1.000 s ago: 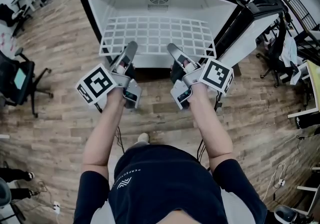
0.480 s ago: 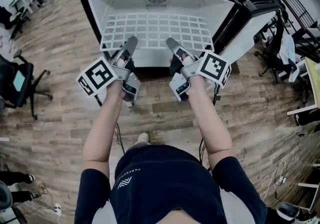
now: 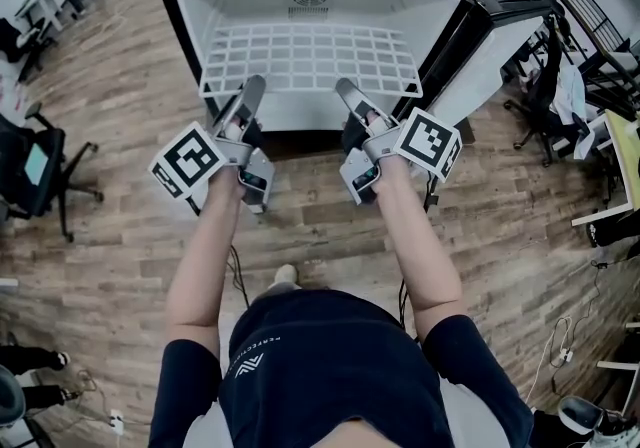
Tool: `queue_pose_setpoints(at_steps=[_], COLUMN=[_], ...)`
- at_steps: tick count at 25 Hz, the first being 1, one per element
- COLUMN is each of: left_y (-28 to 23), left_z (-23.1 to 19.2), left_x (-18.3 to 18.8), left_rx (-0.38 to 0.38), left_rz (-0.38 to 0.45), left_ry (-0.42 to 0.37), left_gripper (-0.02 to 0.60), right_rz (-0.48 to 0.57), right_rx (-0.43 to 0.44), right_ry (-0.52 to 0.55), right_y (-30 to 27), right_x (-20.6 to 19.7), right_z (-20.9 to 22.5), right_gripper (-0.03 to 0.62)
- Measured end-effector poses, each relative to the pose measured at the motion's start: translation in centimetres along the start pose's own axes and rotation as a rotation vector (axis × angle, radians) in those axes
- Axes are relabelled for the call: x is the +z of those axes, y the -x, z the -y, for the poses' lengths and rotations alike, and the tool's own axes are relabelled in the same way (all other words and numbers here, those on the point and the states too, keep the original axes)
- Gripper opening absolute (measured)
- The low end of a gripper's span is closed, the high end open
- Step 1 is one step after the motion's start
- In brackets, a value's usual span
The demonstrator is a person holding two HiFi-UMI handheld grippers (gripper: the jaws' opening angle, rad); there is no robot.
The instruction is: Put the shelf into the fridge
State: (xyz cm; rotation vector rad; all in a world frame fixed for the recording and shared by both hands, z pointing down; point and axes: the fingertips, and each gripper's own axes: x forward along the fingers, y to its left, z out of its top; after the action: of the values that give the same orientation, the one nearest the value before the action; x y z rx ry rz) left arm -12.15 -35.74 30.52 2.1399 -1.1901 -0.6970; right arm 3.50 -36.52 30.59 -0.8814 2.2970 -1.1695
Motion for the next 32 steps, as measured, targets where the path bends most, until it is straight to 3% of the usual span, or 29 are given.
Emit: queue_pose_setpoints(at_steps=[7, 11, 16, 18, 20, 23, 32], left_y=[2.2, 3.4, 4.0, 4.1, 4.1, 4.2, 3.5], left_z=[0.9, 1.2, 1.9, 2.1, 2.1, 1.8, 1.1], left_x=[-1.1, -0.9, -0.2, -0.3, -0.3, 0.0, 0.4], left_rx=[-0.001, 0.044, 0.120, 0.143, 0.149, 0.158, 0.182], left_rz=[0.003, 0.003, 0.003, -0.011, -0.016, -0.018, -0.034], left_ry=[-0.033, -0.190, -0.480, -0.551, -0.573, -0.585, -0.626], left_gripper=[0.147, 0.131, 0.129, 0.129, 0.129, 0.127, 0.128], right_rz=[0.036, 0.079, 0.114, 0.114, 0.112, 0.106, 0.108], right_rx=[-0.084, -0.142, -0.266, -0.316, -0.355, -0.390, -0.437], right_ry=[0.049, 0.132, 0.472, 0.632, 0.755, 0.845, 0.881], right_y=[3.1, 4.8, 5.9, 5.9, 5.7, 5.4, 4.8], right_x=[-1.0, -0.5, 0.9, 1.2, 1.3, 1.3, 2.1], right_z=[1.3, 1.7, 0.9, 0.3, -0.2, -0.4, 0.4], right_gripper=[0.101, 0.098, 0.098, 0.101, 0.101, 0.100, 0.098])
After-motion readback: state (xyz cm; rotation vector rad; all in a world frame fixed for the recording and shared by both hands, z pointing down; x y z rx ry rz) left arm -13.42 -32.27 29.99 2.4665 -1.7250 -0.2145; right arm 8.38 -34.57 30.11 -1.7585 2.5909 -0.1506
